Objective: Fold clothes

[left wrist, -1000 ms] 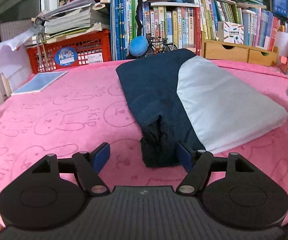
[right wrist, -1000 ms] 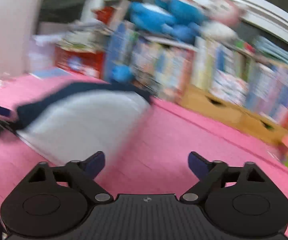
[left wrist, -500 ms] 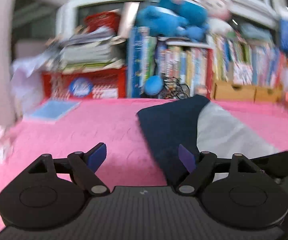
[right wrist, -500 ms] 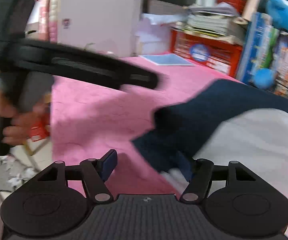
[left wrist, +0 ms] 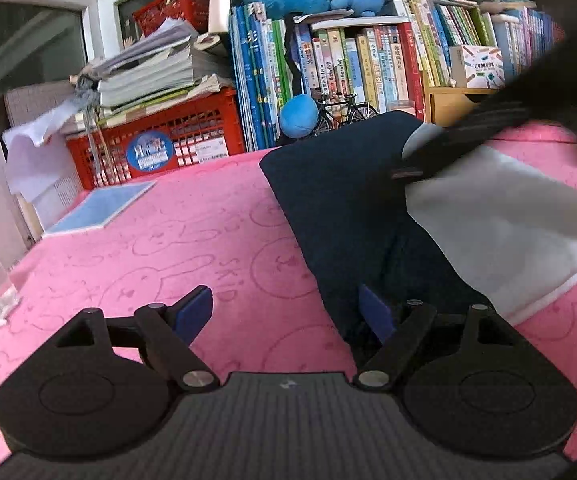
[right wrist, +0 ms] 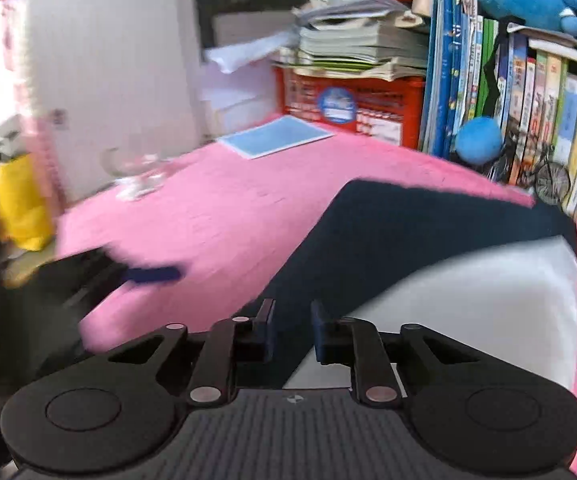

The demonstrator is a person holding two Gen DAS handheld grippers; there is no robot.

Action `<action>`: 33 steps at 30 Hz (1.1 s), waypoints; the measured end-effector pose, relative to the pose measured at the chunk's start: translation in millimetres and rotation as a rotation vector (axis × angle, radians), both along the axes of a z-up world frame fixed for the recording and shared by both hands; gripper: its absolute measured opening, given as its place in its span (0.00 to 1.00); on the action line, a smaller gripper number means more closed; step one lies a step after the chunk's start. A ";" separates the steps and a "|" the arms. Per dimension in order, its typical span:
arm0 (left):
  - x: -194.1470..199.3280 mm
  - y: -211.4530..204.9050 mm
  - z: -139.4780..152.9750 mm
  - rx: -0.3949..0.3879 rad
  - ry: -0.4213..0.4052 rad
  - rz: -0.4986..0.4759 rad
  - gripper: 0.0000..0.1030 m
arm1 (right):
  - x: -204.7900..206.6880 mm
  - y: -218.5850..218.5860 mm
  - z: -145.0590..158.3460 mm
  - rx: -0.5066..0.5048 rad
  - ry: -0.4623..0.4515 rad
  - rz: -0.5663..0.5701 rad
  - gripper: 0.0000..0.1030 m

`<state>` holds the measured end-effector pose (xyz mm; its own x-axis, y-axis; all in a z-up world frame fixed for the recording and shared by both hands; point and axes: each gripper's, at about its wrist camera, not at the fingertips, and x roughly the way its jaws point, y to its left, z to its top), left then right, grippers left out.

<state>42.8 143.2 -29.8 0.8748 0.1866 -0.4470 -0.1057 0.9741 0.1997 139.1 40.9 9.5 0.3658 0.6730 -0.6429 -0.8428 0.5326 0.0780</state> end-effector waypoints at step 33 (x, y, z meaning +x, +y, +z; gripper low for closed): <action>5.1 17.9 13.5 -0.168 0.090 0.076 0.90 | -22.9 -172.0 -3.6 0.151 -0.063 -0.254 0.66</action>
